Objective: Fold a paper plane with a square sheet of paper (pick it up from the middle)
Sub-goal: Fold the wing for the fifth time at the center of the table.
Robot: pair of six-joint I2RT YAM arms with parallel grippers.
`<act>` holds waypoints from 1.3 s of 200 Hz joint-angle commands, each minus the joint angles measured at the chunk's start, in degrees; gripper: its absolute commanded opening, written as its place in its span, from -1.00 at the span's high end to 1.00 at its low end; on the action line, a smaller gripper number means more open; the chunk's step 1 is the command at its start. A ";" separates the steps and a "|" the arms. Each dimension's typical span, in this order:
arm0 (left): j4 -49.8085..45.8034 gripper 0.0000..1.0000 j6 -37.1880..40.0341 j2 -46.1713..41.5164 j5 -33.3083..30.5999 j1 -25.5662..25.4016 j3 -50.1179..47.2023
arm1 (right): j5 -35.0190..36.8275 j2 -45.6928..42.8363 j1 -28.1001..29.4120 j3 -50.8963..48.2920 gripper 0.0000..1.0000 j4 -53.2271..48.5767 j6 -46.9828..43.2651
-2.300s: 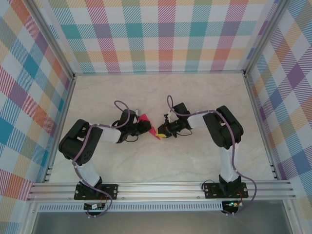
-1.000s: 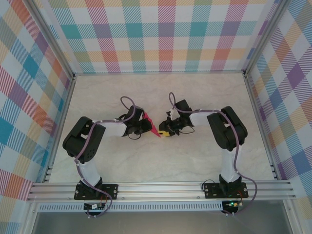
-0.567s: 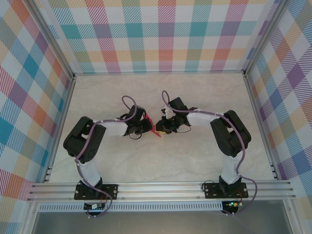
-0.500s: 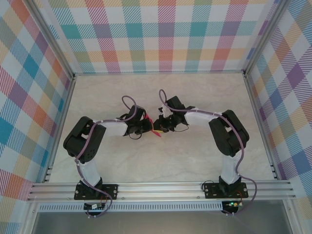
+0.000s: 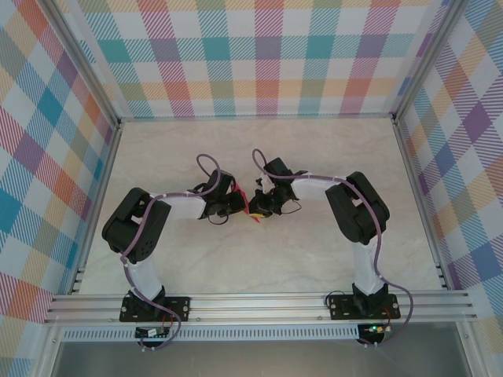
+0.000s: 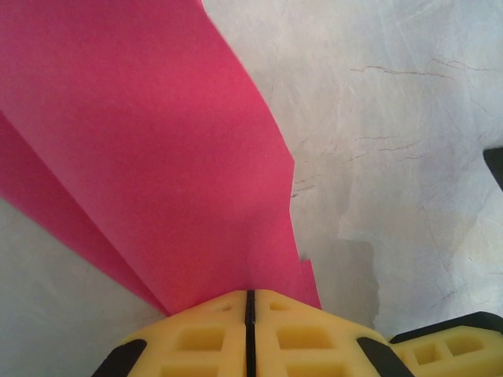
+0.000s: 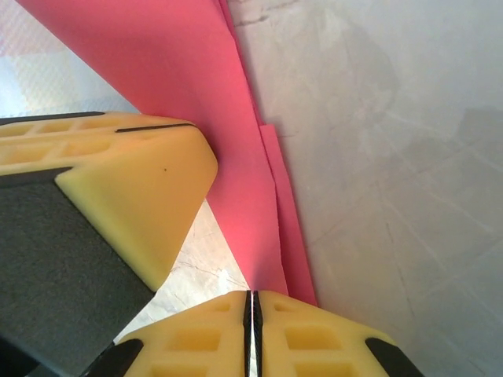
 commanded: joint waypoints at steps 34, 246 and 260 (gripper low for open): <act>-6.38 0.81 0.35 2.32 -2.01 -0.77 -1.94 | 1.18 0.94 0.20 -1.21 0.76 -5.18 -0.73; -8.31 0.82 0.08 2.93 -2.55 -0.77 -0.58 | 4.17 -4.58 1.87 -0.99 0.59 -8.51 -7.04; -8.31 0.82 0.13 2.91 -2.55 -0.75 -0.72 | 4.56 -3.98 1.87 -0.62 0.62 -8.85 -7.16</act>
